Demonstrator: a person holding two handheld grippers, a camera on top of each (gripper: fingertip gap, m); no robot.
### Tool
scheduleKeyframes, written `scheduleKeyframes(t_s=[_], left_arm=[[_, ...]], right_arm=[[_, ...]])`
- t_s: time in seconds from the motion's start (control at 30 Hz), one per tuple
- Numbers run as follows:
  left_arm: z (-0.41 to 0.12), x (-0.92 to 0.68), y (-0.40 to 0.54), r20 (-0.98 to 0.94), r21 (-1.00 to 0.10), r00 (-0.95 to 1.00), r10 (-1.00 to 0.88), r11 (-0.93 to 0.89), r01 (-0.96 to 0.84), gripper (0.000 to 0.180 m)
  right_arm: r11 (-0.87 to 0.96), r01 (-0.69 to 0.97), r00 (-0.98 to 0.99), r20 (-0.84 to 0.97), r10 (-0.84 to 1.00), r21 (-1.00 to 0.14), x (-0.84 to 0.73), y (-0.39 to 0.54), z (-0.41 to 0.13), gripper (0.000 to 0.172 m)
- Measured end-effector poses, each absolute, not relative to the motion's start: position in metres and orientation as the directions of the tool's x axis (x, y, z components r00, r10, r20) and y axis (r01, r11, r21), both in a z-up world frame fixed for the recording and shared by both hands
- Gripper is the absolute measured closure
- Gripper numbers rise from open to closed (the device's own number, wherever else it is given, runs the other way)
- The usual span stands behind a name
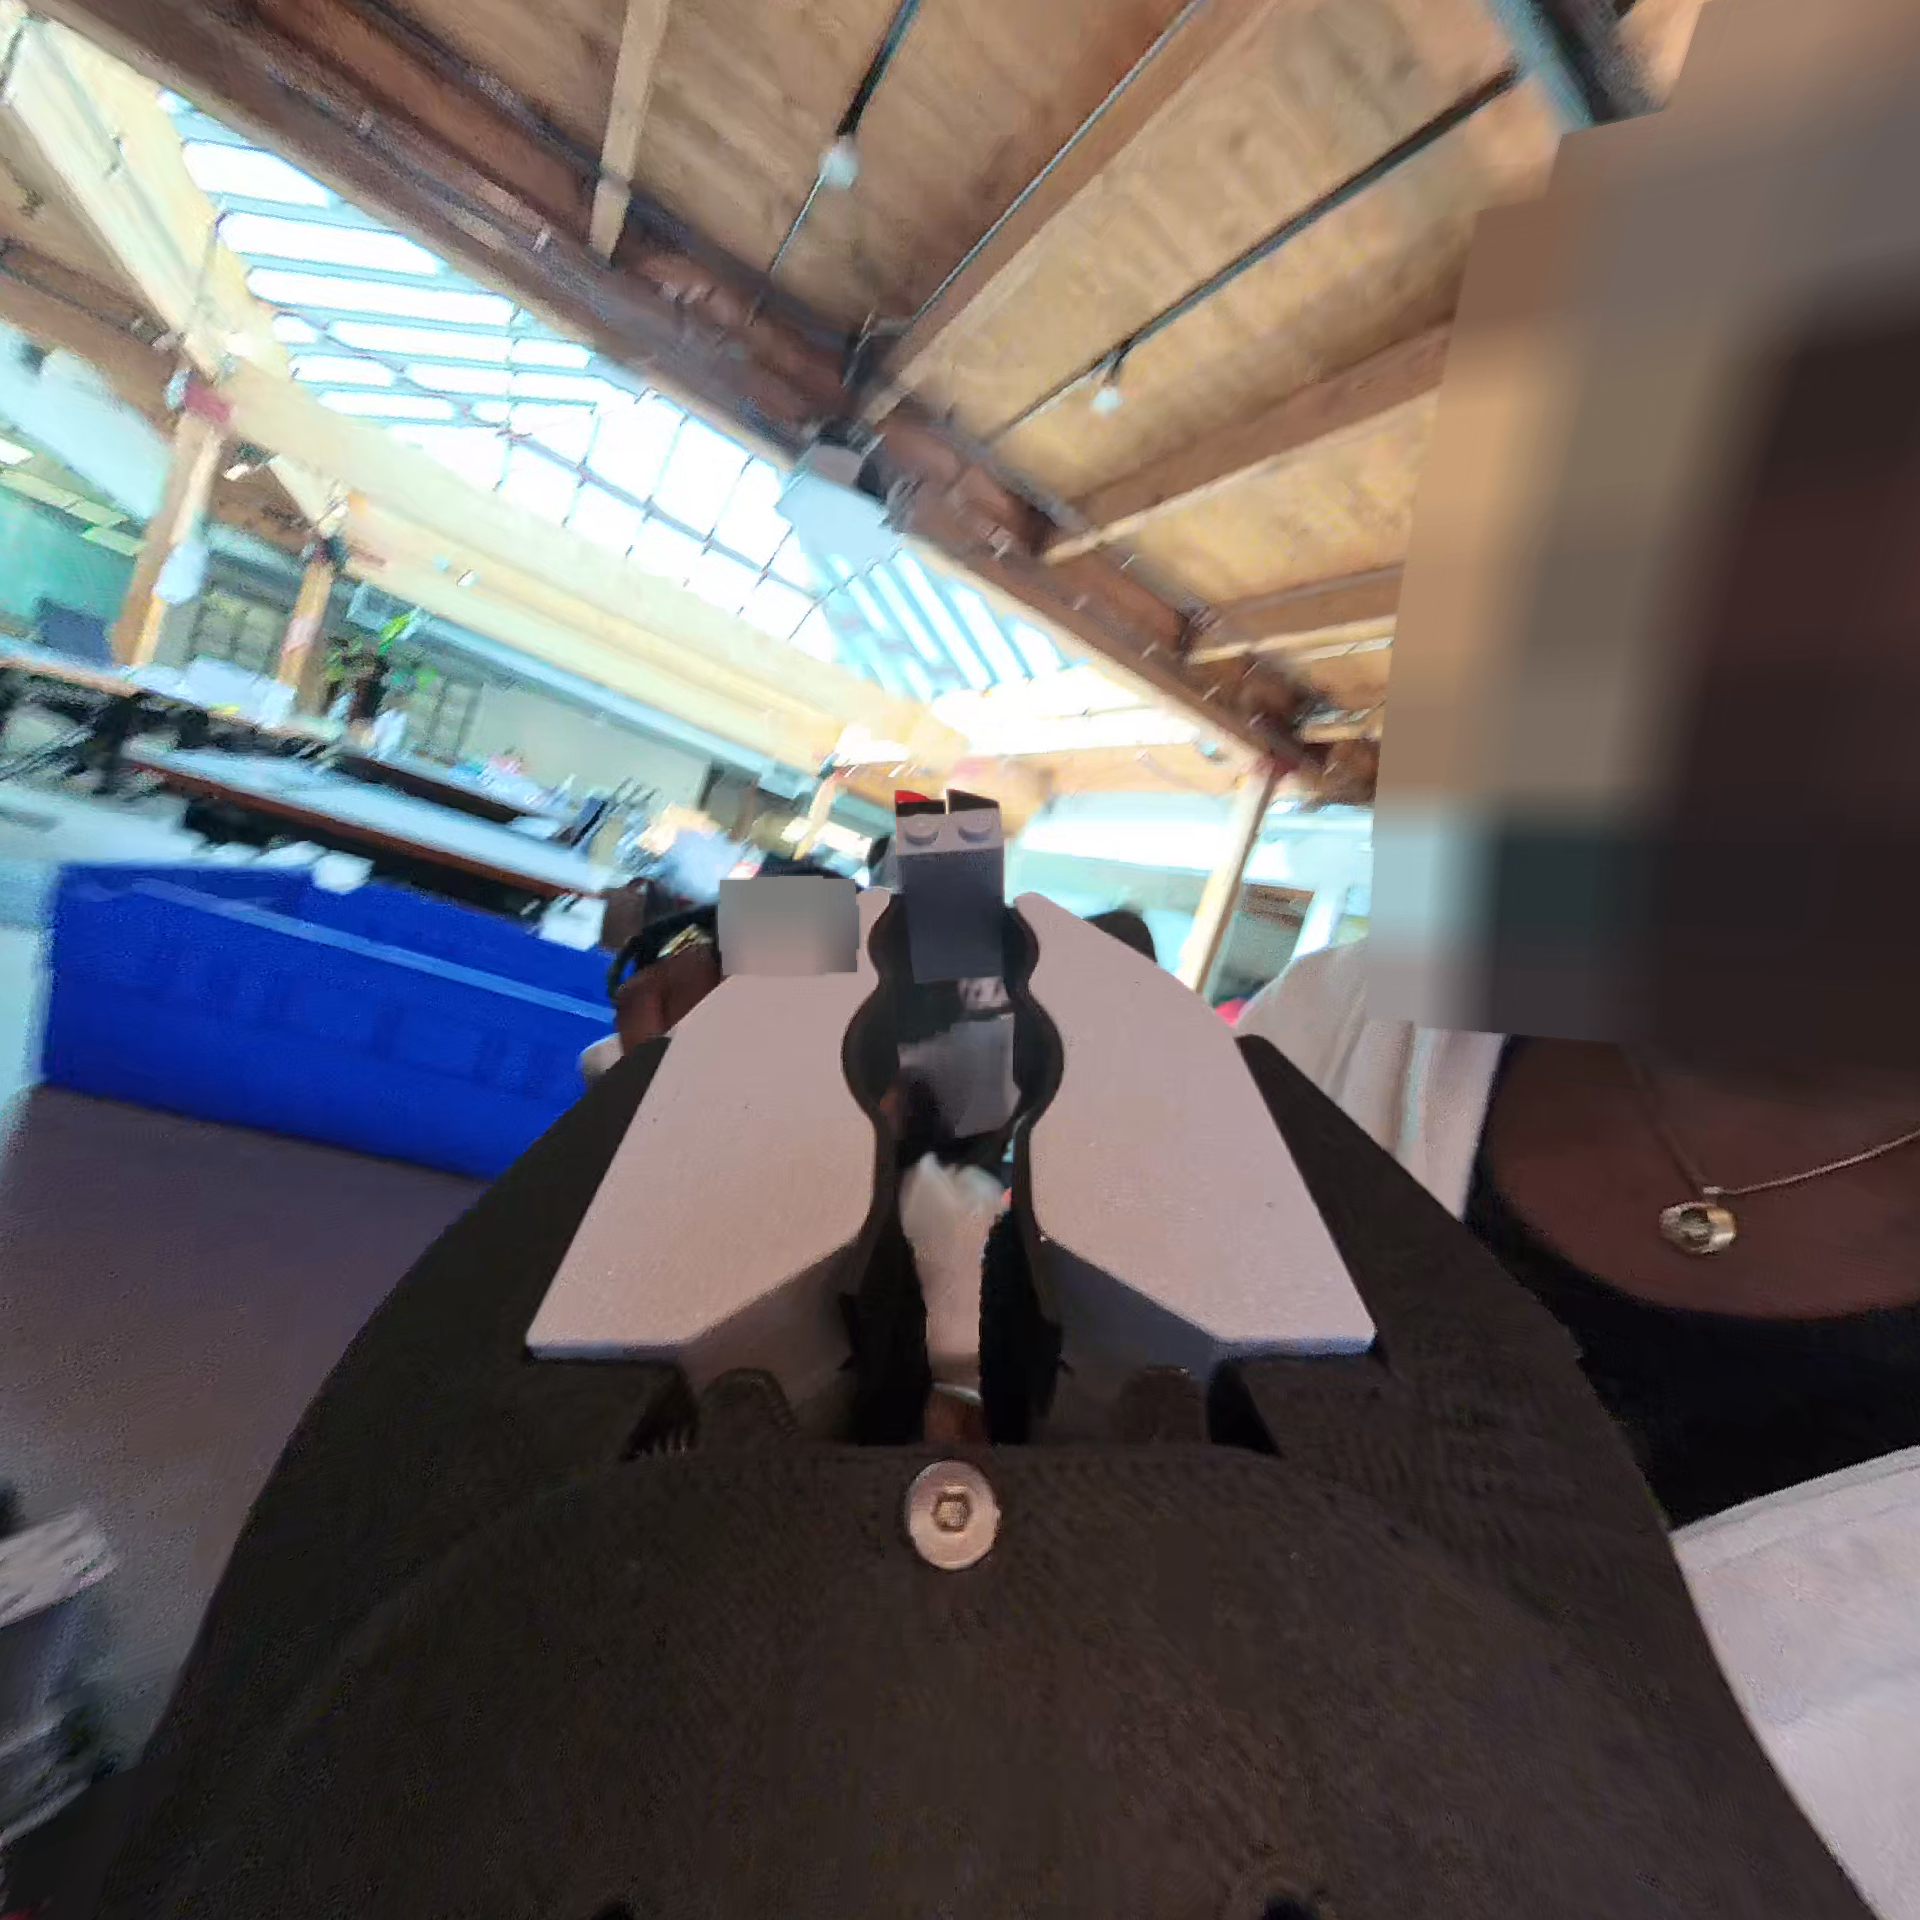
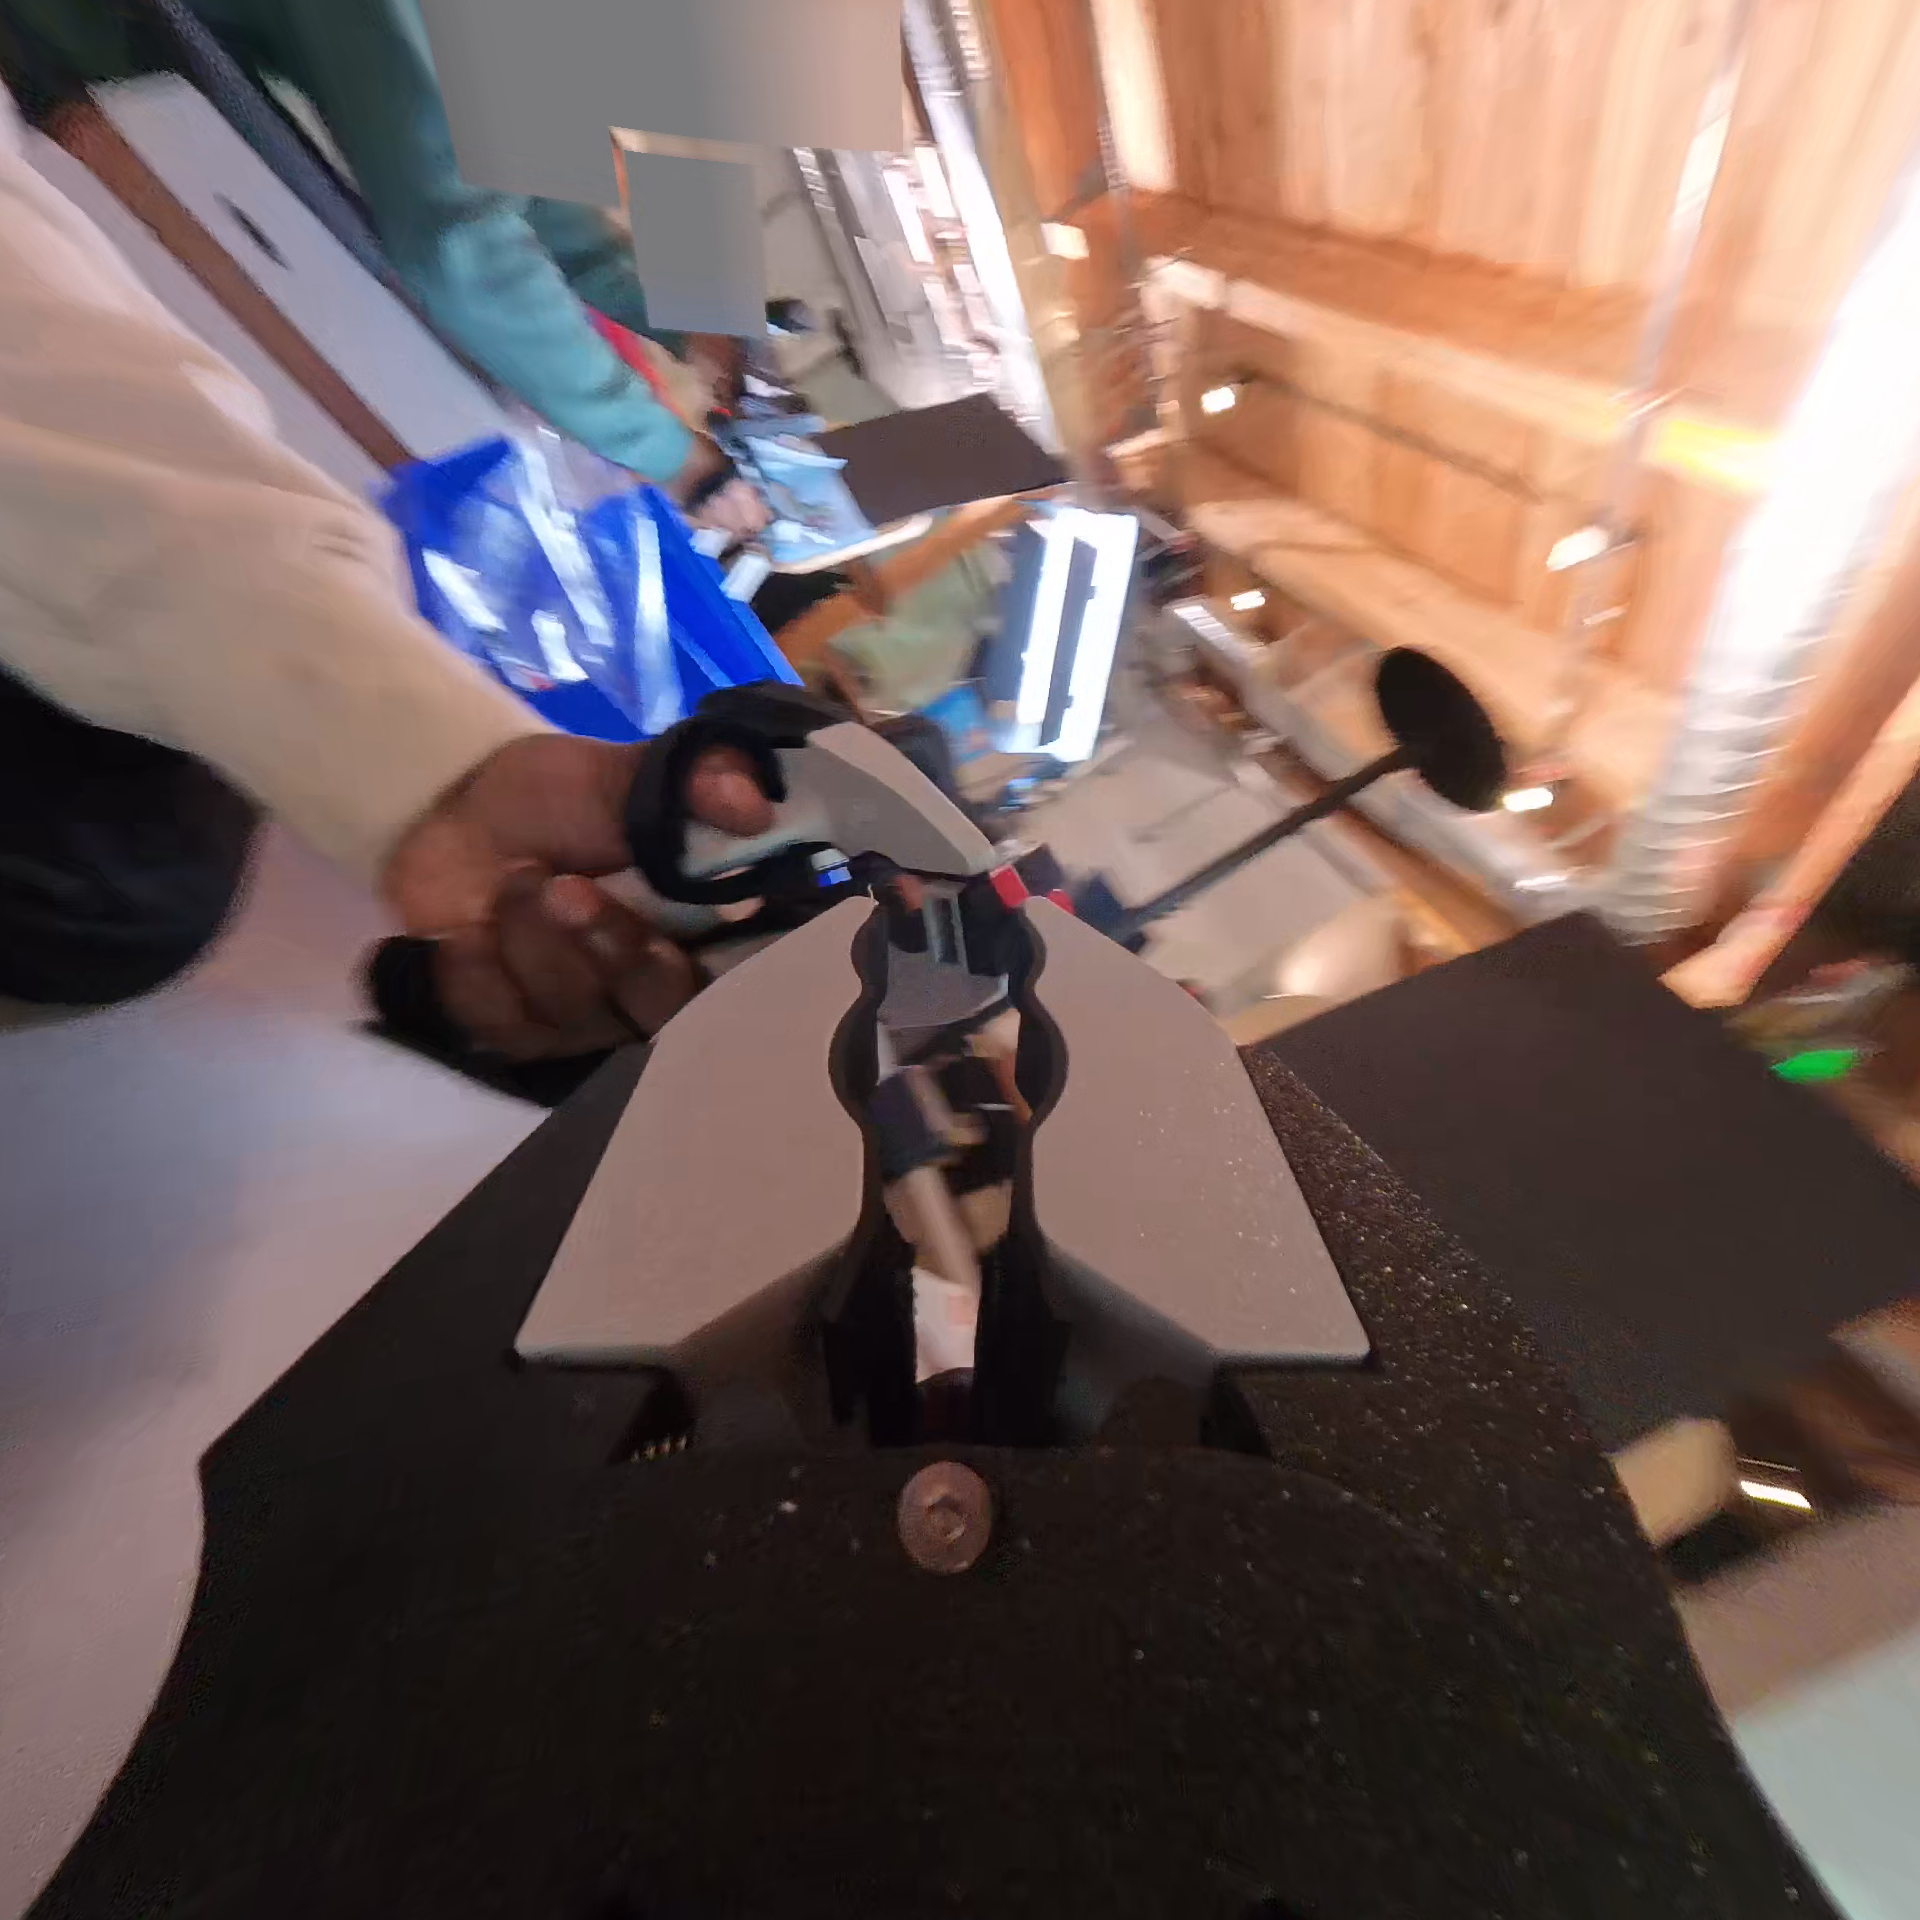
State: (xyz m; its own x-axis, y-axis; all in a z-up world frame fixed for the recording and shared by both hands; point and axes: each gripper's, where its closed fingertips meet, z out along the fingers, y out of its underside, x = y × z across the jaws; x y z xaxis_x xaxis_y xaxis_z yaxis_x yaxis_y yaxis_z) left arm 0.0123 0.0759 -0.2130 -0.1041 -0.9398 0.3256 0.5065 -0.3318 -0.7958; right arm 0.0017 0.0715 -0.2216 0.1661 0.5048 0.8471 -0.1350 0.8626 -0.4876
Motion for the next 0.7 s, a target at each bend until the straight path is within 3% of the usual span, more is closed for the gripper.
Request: scheduleKeyframes(t_s=[0.03,0.13,0.23,0.47,0.7], left_arm=[[-0.219,0.013,0.083,0.336,-0.829,-0.033,-0.941,-0.312,0.464,0.163],[-0.246,0.011,0.104,0.252,-0.944,0.238,-0.938,-0.184,0.272,0.163],[-0.261,0.012,0.114,0.097,-0.993,0.396,-0.913,-0.060,0.105,0.163],[-0.268,0.023,0.111,-0.079,-0.997,0.449,-0.890,0.071,-0.036,0.163],[-0.265,0.024,0.110,-0.031,-0.999,0.435,-0.900,0.042,0.016,0.163]], right_arm=[[0.812,-0.157,0.072,0.813,0.578,-0.563,0.004,0.072,-0.228,0.150],[0.630,-0.219,-0.063,0.655,0.753,-0.745,0.014,0.079,-0.229,0.146],[0.589,-0.204,0.010,0.600,0.800,-0.782,0.015,0.094,-0.222,0.152],[0.531,-0.077,-0.045,0.535,0.844,-0.844,0.000,0.100,-0.243,0.154],[0.531,-0.092,-0.035,0.536,0.843,-0.842,0.002,0.099,-0.239,0.160]])
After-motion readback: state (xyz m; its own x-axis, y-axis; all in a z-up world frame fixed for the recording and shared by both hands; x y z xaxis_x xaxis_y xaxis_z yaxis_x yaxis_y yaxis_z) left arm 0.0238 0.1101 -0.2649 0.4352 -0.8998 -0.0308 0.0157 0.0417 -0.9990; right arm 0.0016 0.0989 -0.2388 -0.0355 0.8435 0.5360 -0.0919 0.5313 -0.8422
